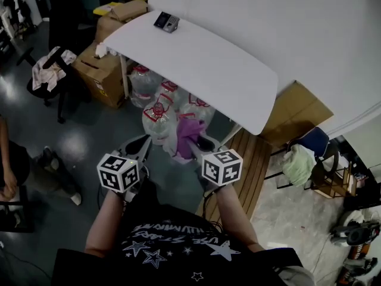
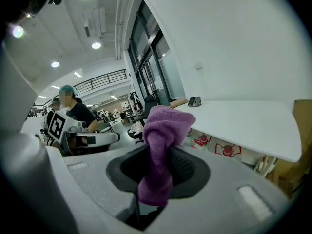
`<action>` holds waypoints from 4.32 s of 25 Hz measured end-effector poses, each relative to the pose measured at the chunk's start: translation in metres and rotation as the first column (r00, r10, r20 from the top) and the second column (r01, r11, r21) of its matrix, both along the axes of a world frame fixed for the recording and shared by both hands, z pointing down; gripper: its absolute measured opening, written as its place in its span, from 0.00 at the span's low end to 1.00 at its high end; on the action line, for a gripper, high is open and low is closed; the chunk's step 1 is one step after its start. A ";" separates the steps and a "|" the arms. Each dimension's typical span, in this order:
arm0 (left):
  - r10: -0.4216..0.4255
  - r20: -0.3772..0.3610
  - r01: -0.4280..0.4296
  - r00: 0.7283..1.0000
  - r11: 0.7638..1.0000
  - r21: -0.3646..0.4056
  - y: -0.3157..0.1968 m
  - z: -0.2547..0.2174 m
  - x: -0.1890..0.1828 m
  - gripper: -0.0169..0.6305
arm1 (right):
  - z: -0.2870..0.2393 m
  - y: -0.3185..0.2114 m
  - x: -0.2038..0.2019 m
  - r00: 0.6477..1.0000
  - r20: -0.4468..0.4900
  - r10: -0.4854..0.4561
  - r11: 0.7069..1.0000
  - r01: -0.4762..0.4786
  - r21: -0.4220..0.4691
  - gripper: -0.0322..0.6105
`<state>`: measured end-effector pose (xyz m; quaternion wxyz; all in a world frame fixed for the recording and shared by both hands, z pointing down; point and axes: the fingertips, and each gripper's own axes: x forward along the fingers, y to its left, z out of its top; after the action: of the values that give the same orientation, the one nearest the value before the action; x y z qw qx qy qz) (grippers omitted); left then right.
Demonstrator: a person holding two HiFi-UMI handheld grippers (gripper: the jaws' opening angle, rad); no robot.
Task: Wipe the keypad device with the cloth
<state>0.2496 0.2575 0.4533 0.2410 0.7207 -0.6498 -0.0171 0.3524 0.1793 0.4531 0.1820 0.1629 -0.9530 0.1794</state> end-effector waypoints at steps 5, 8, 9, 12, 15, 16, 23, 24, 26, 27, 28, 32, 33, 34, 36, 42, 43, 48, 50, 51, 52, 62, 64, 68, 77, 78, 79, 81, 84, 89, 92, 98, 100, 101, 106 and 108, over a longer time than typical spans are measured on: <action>-0.004 -0.015 0.004 1.000 1.000 -0.008 -0.034 0.005 -0.049 0.04 | 0.003 -0.035 -0.046 1.000 -0.007 0.011 1.000 -0.011 -0.004 0.20; -0.002 -0.033 0.001 0.999 1.000 -0.025 -0.055 0.011 -0.080 0.04 | 0.006 -0.055 -0.073 1.000 -0.016 0.022 1.000 -0.022 -0.013 0.20; 0.001 -0.040 -0.003 0.999 1.000 -0.028 -0.063 0.012 -0.089 0.04 | 0.007 -0.062 -0.081 0.999 -0.021 0.028 0.999 -0.029 -0.018 0.20; 0.019 -0.049 -0.021 0.999 0.999 -0.036 -0.085 0.013 -0.115 0.04 | 0.011 -0.082 -0.103 0.998 -0.039 0.049 0.998 -0.050 -0.032 0.20; 0.032 -0.050 -0.034 0.998 0.999 -0.041 -0.104 0.013 -0.142 0.04 | 0.011 -0.102 -0.126 0.996 -0.049 0.070 0.997 -0.072 -0.041 0.20; 0.034 -0.053 -0.037 0.998 0.998 -0.042 -0.109 0.013 -0.151 0.04 | 0.010 -0.108 -0.135 0.996 -0.051 0.075 0.996 -0.077 -0.043 0.20; 0.041 -0.074 -0.046 0.996 0.997 -0.059 -0.136 0.020 -0.217 0.04 | 0.016 -0.136 -0.198 0.994 -0.076 0.083 0.994 -0.088 -0.058 0.20; 0.039 -0.076 -0.044 0.996 0.997 -0.062 -0.139 0.022 -0.226 0.04 | 0.019 -0.140 -0.207 0.993 -0.081 0.083 0.994 -0.089 -0.063 0.21; 0.036 -0.075 -0.042 0.996 0.997 -0.069 -0.145 0.024 -0.245 0.04 | 0.023 -0.146 -0.223 0.992 -0.087 0.086 0.993 -0.093 -0.074 0.21; 0.038 -0.075 -0.043 0.996 0.997 -0.070 -0.147 0.025 -0.253 0.04 | 0.024 -0.149 -0.231 0.992 -0.088 0.089 0.992 -0.096 -0.077 0.21; 0.041 -0.074 -0.046 0.996 0.996 -0.071 -0.149 0.025 -0.260 0.04 | 0.024 -0.152 -0.238 0.992 -0.087 0.092 0.992 -0.099 -0.078 0.20; 0.051 -0.070 -0.056 0.996 0.996 -0.069 -0.158 0.026 -0.286 0.04 | 0.026 -0.161 -0.266 0.992 -0.087 0.095 0.992 -0.102 -0.073 0.21; 0.049 -0.071 -0.054 0.996 0.996 -0.071 -0.159 0.027 -0.291 0.04 | 0.026 -0.163 -0.272 0.992 -0.089 0.093 0.992 -0.100 -0.075 0.21; 0.046 -0.074 -0.052 0.996 0.996 -0.072 -0.160 0.028 -0.296 0.04 | 0.027 -0.163 -0.278 0.992 -0.091 0.091 0.992 -0.098 -0.077 0.21; 0.039 -0.080 -0.045 0.996 0.996 -0.072 -0.161 0.030 -0.305 0.04 | 0.029 -0.164 -0.286 0.992 -0.093 0.087 0.992 -0.094 -0.080 0.20; -0.001 -0.095 -0.006 0.996 0.998 -0.066 -0.164 0.032 -0.326 0.04 | 0.029 -0.175 -0.303 0.992 -0.097 0.078 0.993 -0.086 -0.078 0.20; -0.006 -0.096 0.000 0.995 0.998 -0.068 -0.165 0.033 -0.329 0.04 | 0.030 -0.178 -0.304 0.992 -0.099 0.075 0.993 -0.083 -0.078 0.21; -0.022 -0.083 0.015 0.996 0.997 -0.078 -0.173 0.035 -0.342 0.04 | 0.033 -0.199 -0.318 0.992 -0.088 0.085 0.992 -0.092 -0.083 0.21; -0.028 -0.076 0.022 0.997 0.997 -0.079 -0.179 0.036 -0.352 0.04 | 0.034 -0.209 -0.328 0.993 -0.081 0.082 0.992 -0.089 -0.086 0.21; -0.033 -0.071 0.027 0.997 0.997 -0.079 -0.183 0.036 -0.358 0.04 | 0.035 -0.214 -0.334 0.994 -0.076 0.078 0.993 -0.084 -0.086 0.21; -0.039 -0.064 0.034 0.997 0.996 -0.077 -0.188 0.035 -0.365 0.04 | 0.036 -0.221 -0.340 0.995 -0.071 0.074 0.993 -0.080 -0.086 0.21; -0.051 -0.026 0.049 0.998 0.996 -0.073 -0.242 0.026 -0.413 0.04 | 0.033 -0.286 -0.391 0.996 -0.023 0.083 0.992 -0.085 -0.097 0.21; -0.054 -0.027 0.052 0.998 0.996 -0.073 -0.254 0.025 -0.422 0.04 | 0.032 -0.298 -0.398 0.996 -0.014 0.086 0.991 -0.087 -0.101 0.21; -0.045 -0.022 0.044 0.999 0.996 -0.072 -0.284 0.023 -0.434 0.04 | 0.032 -0.326 -0.409 0.995 -0.004 0.096 0.989 -0.096 -0.111 0.21; -0.026 -0.011 0.025 1.000 0.995 -0.099 -0.350 0.029 -0.458 0.04 | 0.046 -0.390 -0.430 0.994 -0.005 0.112 0.983 -0.111 -0.145 0.21; -0.025 -0.007 0.024 1.000 0.995 -0.101 -0.356 0.030 -0.461 0.04 | 0.048 -0.396 -0.432 0.994 -0.004 0.112 0.983 -0.111 -0.148 0.21; -0.024 -0.003 0.024 1.000 0.994 -0.103 -0.362 0.030 -0.463 0.04 | 0.049 -0.402 -0.434 0.994 -0.003 0.112 0.982 -0.111 -0.151 0.20; -0.024 0.004 0.024 1.000 0.994 -0.108 -0.372 0.030 -0.467 0.04 | 0.051 -0.412 -0.437 0.994 -0.001 0.110 0.982 -0.109 -0.155 0.21; -0.025 0.012 0.026 1.000 0.993 -0.118 -0.381 0.028 -0.470 0.04 | 0.053 -0.420 -0.439 0.994 0.000 0.112 0.980 -0.110 -0.166 0.21; -0.012 0.019 0.014 1.000 0.992 -0.128 -0.396 0.023 -0.473 0.04 | 0.056 -0.430 -0.438 0.992 -0.002 0.125 0.975 -0.123 -0.185 0.21; 0.011 0.021 -0.008 1.000 0.991 -0.135 -0.405 0.026 -0.473 0.04 | 0.059 -0.436 -0.437 0.989 0.001 0.149 0.970 -0.146 -0.194 0.21; 0.084 0.009 -0.082 0.996 0.987 -0.140 -0.431 0.036 -0.478 0.04 | 0.066 -0.446 -0.435 0.976 -0.009 0.217 0.957 -0.214 -0.197 0.21; 0.116 0.001 -0.114 0.993 0.984 -0.136 -0.445 0.037 -0.483 0.04 | 0.066 -0.453 -0.436 0.969 -0.016 0.248 0.950 -0.246 -0.193 0.21; 0.132 -0.002 -0.131 0.991 0.983 -0.132 -0.453 0.037 -0.485 0.04 | 0.066 -0.456 -0.437 0.965 -0.020 0.263 0.946 -0.262 -0.193 0.21; 0.204 -0.025 -0.205 0.979 0.971 -0.125 -0.492 0.040 -0.503 0.04 | 0.066 -0.478 -0.448 0.942 -0.038 0.334 0.924 -0.335 -0.187 0.21; 0.231 -0.028 -0.233 0.973 0.965 -0.123 -0.509 0.041 -0.512 0.04 | 0.065 -0.489 -0.456 0.933 -0.040 0.359 0.914 -0.360 -0.186 0.21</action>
<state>-0.2626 -0.2517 0.4939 0.2906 0.7750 -0.5592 0.0471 -0.1032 -0.3101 0.5184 0.1631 0.3174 -0.8848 0.2996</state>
